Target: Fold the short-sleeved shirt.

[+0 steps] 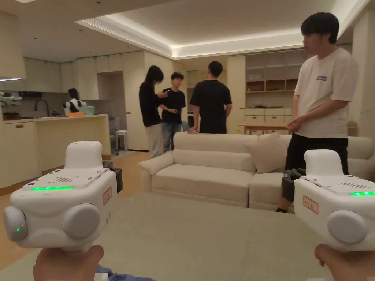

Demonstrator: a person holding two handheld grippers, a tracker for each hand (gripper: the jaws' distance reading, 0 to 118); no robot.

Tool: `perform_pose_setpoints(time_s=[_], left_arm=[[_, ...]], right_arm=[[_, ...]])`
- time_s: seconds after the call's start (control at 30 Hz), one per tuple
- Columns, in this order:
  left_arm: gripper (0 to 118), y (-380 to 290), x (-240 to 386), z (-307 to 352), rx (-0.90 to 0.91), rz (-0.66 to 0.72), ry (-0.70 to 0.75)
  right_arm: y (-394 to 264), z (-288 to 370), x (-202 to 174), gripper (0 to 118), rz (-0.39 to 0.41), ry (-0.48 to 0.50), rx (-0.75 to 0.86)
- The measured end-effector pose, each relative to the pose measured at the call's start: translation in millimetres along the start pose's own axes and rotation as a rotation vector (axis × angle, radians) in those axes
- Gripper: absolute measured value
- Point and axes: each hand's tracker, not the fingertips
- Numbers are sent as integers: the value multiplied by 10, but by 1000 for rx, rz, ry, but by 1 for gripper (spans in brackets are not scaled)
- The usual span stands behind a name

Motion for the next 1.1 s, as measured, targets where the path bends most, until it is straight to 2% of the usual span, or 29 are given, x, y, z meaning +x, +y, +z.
perform_pose_setpoints(time_s=[0.07, 0.13, 0.23, 0.33, 0.4, 0.47, 0.57, 0.7, 0.83, 0.87, 0.9, 0.93, 0.97, 1.0, 1.1], left_arm=[[0, -10, -500, 140, -18, 15, 125], [0, -28, -958, 307, -22, 46, 174], [0, -78, -1459, 605, -34, -13, 318], [0, -141, -1854, 791, -62, 11, 386], [0, -193, -2027, 809, -78, 8, 412], [0, -267, -2104, 719, -103, 14, 405], [0, -443, -2012, 357, -146, 64, 321], [0, -896, -1639, -481, -287, 71, 153], [0, -1624, -1331, -1406, -460, 235, -9], [4, -1845, -1267, -1646, -485, 246, -15], [31, -2049, -1197, -1882, -546, 265, -41], [92, -2221, -1087, -2074, -613, 278, -49], [115, -2449, -1014, -2302, -685, 314, -107], [117, -2642, -943, -2470, -747, 338, -128], [117, -3231, -687, -2979, -943, 353, -63]], right_arm=[[-25, -240, -477, 0, -10, 119, -12], [-41, -418, -974, 0, 8, 219, -23], [-98, -576, -1633, 0, 8, 369, -41], [-161, -642, -2061, 0, -27, 488, -60], [-195, -689, -2225, 0, -17, 520, -58], [-255, -755, -2286, 0, -9, 525, -59], [-351, -926, -2160, 0, -25, 508, -75], [-558, -1179, -1782, 0, 15, 427, -101], [-840, -1445, -1346, 0, 0, 336, -154], [-920, -1484, -1244, 0, 7, 316, -166], [-1006, -1552, -1136, 0, 8, 297, -179], [-1079, -1616, -1046, 0, 10, 287, -202], [-1167, -1684, -953, 0, 15, 272, -229], [-1246, -1720, -876, 0, 14, 260, -244], [-1516, -1874, -645, 0, 2, 214, -299]])
